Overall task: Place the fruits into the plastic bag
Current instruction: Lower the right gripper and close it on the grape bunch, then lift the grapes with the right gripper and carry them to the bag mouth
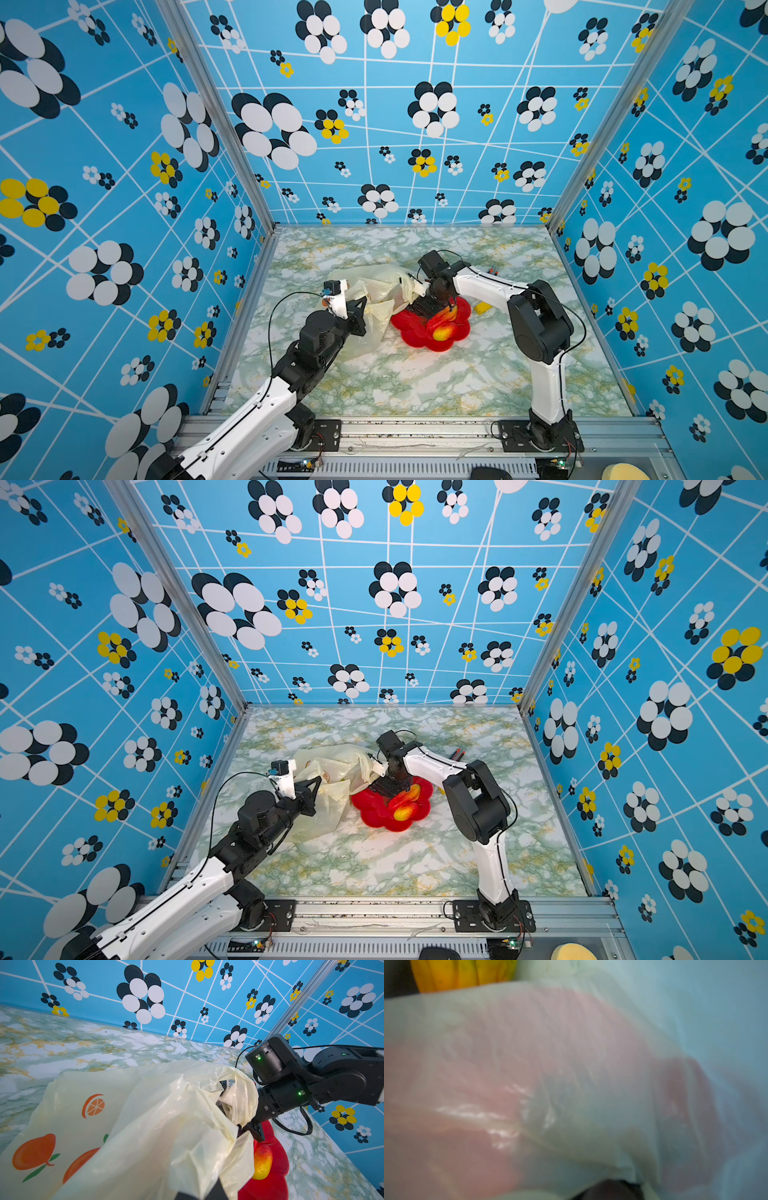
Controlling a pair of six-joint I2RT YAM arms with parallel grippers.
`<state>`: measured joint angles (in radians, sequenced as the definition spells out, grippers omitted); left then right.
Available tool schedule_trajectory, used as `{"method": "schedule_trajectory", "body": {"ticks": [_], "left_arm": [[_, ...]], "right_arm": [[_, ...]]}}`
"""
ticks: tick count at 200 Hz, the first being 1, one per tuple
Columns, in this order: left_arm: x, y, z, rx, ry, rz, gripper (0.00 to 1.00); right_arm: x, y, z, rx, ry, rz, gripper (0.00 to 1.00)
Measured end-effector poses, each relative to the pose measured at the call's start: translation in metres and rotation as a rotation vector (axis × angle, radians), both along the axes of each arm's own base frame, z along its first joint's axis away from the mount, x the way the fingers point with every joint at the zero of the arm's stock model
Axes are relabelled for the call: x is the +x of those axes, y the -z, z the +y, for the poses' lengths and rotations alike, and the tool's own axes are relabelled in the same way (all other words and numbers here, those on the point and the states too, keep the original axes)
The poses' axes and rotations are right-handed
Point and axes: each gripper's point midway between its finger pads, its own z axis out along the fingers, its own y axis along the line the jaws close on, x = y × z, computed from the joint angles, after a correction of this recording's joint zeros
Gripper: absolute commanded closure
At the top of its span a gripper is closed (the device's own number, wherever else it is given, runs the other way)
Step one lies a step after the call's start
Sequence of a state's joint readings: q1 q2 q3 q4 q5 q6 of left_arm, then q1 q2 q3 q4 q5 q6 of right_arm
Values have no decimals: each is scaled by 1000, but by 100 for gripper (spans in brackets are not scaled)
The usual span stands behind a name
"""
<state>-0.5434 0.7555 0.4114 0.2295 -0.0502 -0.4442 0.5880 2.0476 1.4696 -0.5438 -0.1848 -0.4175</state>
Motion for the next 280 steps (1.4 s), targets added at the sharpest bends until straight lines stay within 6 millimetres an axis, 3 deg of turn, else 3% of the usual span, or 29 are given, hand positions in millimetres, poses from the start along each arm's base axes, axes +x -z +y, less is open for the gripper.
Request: {"method": "schedule_trajectory", "body": {"ticks": [74, 160, 230, 254, 280], "left_arm": [[-2, -10, 2, -36, -10, -1, 100], [0, -23, 1, -78, -15, -5, 100], [0, -24, 1, -85, -16, -4, 100], [1, -25, 0, -88, -16, -10, 100], [7, -19, -4, -87, -17, 6, 100]], "right_arm": [[1, -22, 1, 303, 109, 24, 63], [9, -106, 13, 668, 175, -51, 63], [10, -127, 3, 762, 336, 30, 62], [-2, -136, -3, 748, 378, 80, 60], [-20, -129, -10, 698, 429, 185, 60]]}}
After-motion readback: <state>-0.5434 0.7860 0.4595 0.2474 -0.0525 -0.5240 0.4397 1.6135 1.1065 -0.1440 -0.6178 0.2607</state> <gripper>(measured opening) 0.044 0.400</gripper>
